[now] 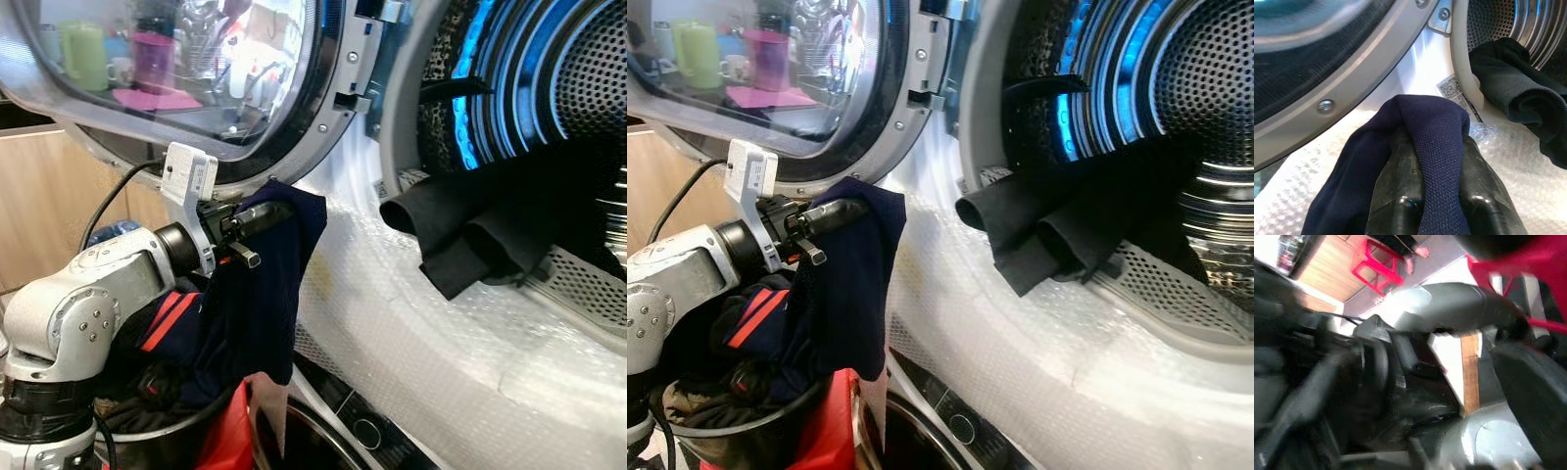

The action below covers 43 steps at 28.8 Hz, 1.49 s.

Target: Clothes washing

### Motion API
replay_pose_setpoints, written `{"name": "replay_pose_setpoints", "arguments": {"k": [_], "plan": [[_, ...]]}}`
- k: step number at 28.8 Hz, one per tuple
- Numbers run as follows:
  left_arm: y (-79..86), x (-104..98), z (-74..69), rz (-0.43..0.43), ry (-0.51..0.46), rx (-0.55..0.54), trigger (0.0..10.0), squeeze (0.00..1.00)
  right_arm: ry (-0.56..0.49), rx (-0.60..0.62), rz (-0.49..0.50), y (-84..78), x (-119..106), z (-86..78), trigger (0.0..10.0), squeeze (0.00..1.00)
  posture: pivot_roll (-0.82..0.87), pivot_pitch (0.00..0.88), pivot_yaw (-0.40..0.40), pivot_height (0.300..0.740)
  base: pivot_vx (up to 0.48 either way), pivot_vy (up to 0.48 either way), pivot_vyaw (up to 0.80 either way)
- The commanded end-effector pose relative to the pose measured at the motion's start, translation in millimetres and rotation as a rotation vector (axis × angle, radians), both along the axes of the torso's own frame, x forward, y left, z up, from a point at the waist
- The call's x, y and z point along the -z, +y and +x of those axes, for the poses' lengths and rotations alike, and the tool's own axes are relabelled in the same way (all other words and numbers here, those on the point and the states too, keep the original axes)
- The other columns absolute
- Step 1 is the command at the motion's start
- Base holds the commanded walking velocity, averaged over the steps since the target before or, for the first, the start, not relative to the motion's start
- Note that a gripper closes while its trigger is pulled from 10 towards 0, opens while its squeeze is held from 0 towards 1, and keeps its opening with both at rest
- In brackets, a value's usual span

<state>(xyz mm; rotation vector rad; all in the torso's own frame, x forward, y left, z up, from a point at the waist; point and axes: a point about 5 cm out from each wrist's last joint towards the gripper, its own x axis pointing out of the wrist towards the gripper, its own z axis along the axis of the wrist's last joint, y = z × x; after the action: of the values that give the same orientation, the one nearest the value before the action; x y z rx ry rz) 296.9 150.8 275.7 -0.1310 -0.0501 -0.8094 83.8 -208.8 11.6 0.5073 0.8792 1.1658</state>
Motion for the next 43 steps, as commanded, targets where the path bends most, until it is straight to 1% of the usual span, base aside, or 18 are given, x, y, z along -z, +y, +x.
{"name": "replay_pose_setpoints", "arguments": {"k": [1,2,3,4,5,6,7,8,13,16,19,25,27,30,32,35,37,43], "plan": [[-5.9,-7.1,0.0,0.007,-0.044,0.018,0.0,0.00,-0.012,-0.002,-0.134,-2.5,14.3,4.0,10.0,0.00,0.11,0.036,-0.182,0.740,0.000,0.000,0.00],[-5.9,-6.8,-0.1,0.008,-0.044,0.016,0.0,0.00,-0.027,0.033,-0.204,-1.6,26.8,12.1,10.0,0.00,0.12,0.032,-0.183,0.740,0.000,0.000,0.00],[-5.6,-6.6,-0.2,0.009,-0.045,0.013,0.0,0.00,-0.009,0.092,-0.264,-1.4,39.1,20.4,10.0,0.00,0.13,0.029,-0.183,0.740,0.000,0.000,0.00],[-5.3,-6.3,-0.5,0.010,-0.046,0.012,0.0,0.00,0.020,0.199,-0.335,0.0,55.3,33.2,10.0,0.00,0.13,0.029,-0.183,0.740,0.000,0.000,0.00],[-5.2,-6.2,-0.6,0.010,-0.045,0.010,0.0,0.00,0.031,0.241,-0.378,1.1,62.7,38.3,10.0,0.00,0.13,0.027,-0.181,0.740,0.000,0.000,0.00],[-5.0,-6.1,-0.8,0.010,-0.045,0.010,0.0,0.00,0.034,0.260,-0.407,2.2,67.3,41.1,10.0,0.00,0.14,0.028,-0.181,0.740,0.000,0.000,0.00],[-5.1,-5.5,-1.2,0.014,-0.044,0.006,0.0,0.00,0.051,0.308,-0.493,5.1,79.2,46.7,10.0,0.00,0.14,0.026,-0.180,0.740,0.000,0.000,0.00],[-4.9,-5.2,-1.5,0.016,-0.043,0.005,0.0,0.00,0.067,0.328,-0.542,7.8,85.2,48.2,10.0,0.00,0.15,0.024,-0.178,0.740,0.000,0.000,0.00],[-5.1,-4.6,-0.9,0.016,-0.041,-0.002,0.0,0.00,0.107,0.414,-0.753,28.4,106.3,54.6,10.0,0.00,0.16,0.022,-0.163,0.740,0.000,0.000,0.00],[-6.1,-5.3,-1.0,0.016,-0.044,-0.002,0.0,0.00,0.139,0.479,-0.773,34.6,109.5,56.2,10.0,0.00,0.16,0.021,-0.161,0.740,0.000,0.000,0.00],[-5.2,-7.1,-1.0,0.018,-0.050,-0.008,0.0,0.00,0.145,0.451,-0.839,46.8,115.7,49.7,10.0,0.00,0.17,0.020,-0.155,0.740,0.000,0.000,0.00],[-7.0,-9.4,1.2,0.017,-0.064,-0.015,0.0,0.00,0.200,0.480,-0.915,47.5,120.2,42.1,10.0,0.00,0.17,0.005,-0.148,0.740,0.000,0.000,0.00],[-8.2,-10.6,1.8,0.014,-0.068,-0.012,0.0,0.00,0.198,0.438,-0.918,51.4,121.2,39.5,10.0,0.00,0.18,0.000,-0.141,0.740,0.000,0.000,0.00],[-7.6,-11.2,1.5,0.015,-0.067,-0.009,0.0,0.00,0.222,0.445,-0.929,53.2,122.4,36.5,10.0,0.00,0.18,0.001,-0.123,0.740,0.000,0.000,0.00],[-5.4,-11.7,0.8,0.029,-0.053,-0.007,0.0,0.00,0.234,0.463,-0.945,55.9,123.8,33.6,10.0,0.00,0.19,0.013,-0.082,0.740,0.000,0.000,0.00],[-4.1,-11.6,-0.8,0.036,-0.045,-0.001,0.0,0.00,0.241,0.485,-0.941,58.7,124.3,32.4,10.0,0.00,0.18,0.011,-0.061,0.740,0.000,0.000,0.00],[-4.3,-11.9,-0.8,0.037,-0.041,0.002,0.0,0.00,0.253,0.511,-0.929,60.6,124.5,32.0,10.0,0.00,0.18,0.012,-0.059,0.740,0.000,0.000,0.00],[-8.2,-10.8,0.6,0.022,-0.036,0.008,0.0,0.00,0.263,0.520,-0.944,58.9,125.5,29.0,10.0,0.00,0.17,0.019,-0.061,0.740,0.000,0.000,0.00]]}}
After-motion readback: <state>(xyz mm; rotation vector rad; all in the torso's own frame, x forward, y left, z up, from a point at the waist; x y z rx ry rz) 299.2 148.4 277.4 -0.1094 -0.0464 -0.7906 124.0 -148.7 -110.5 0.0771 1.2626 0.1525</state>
